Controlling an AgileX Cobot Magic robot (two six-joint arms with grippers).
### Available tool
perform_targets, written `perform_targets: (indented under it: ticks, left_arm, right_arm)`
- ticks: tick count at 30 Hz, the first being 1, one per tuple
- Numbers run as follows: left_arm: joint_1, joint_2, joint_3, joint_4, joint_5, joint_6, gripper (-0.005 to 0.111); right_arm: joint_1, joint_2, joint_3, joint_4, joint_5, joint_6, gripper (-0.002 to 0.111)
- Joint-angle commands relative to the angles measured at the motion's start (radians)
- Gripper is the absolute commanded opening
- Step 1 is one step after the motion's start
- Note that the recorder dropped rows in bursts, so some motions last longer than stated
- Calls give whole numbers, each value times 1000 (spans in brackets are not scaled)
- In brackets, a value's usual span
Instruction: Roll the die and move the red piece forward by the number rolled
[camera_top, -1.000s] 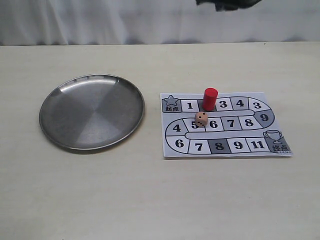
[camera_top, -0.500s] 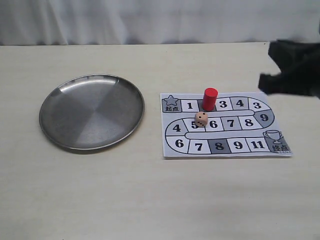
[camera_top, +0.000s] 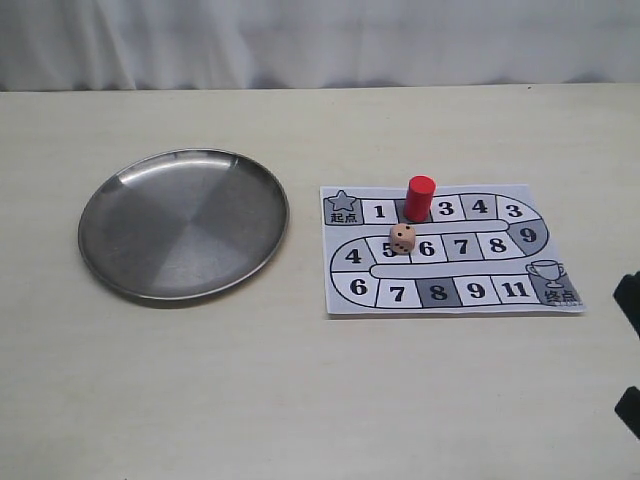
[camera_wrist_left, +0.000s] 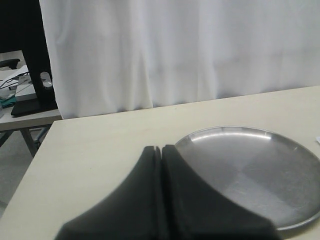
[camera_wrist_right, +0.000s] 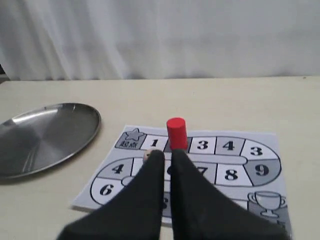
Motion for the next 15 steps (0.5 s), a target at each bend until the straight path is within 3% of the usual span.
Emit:
perform_targets:
  ticks: [1,11,15]
  left_arm:
    - [3,-3,2,0,-9,-1,0]
    - [3,-3,2,0,-9,-1,0]
    - [3,-3,2,0,-9,-1,0]
  right_arm:
    - [-1,-34,31,1,25,4,4]
    - [-10,-53,31,1,51,4,4]
    - [-101,-130,31,1,51,4,4]
